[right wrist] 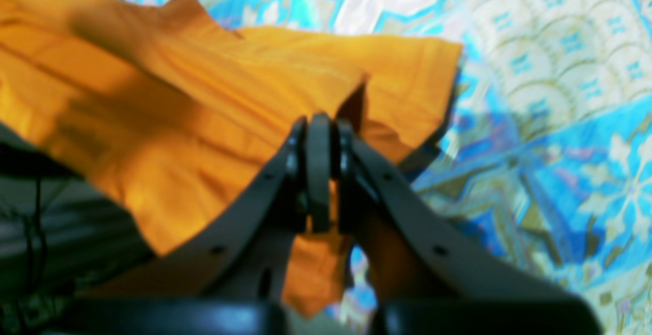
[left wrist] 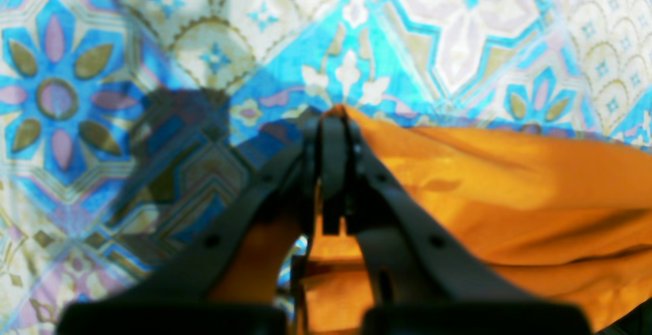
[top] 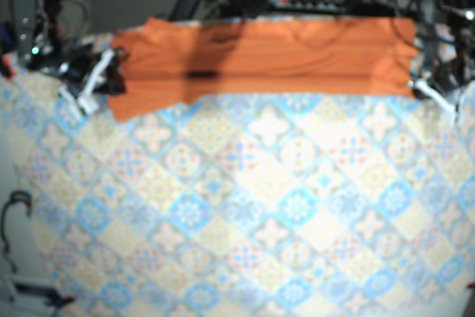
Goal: Fold the T-shirt properly
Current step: 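Lay the folded hem down and hold it with both grippers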
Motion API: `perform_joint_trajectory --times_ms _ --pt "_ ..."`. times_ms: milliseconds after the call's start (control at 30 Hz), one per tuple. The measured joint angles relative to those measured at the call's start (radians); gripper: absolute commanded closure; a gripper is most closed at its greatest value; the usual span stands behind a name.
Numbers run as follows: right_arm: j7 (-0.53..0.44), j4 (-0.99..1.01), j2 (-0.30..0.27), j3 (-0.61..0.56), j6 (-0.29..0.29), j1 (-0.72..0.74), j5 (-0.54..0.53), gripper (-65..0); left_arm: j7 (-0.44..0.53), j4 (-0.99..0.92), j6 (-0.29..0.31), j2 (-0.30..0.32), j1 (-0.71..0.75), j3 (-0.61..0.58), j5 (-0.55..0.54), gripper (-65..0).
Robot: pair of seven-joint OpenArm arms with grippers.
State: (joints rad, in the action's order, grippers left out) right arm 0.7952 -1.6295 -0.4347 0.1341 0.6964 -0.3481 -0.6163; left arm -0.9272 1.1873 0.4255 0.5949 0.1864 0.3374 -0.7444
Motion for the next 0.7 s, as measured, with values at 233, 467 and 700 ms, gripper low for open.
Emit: perform_joint_trajectory --times_ms 233,467,700 --pt "0.053 -0.064 0.053 0.092 0.0 -0.05 -0.003 0.0 0.003 0.004 0.0 -0.002 0.019 -0.001 0.001 0.0" --pt "0.057 -0.096 0.077 0.102 -0.001 -0.105 0.002 0.0 0.004 0.004 0.0 -0.002 0.026 -0.001 -0.003 0.0" --pt "0.057 -0.14 0.093 0.097 -0.025 -0.154 0.005 0.0 0.005 0.004 0.0 -0.003 0.027 -0.001 -0.003 0.0"
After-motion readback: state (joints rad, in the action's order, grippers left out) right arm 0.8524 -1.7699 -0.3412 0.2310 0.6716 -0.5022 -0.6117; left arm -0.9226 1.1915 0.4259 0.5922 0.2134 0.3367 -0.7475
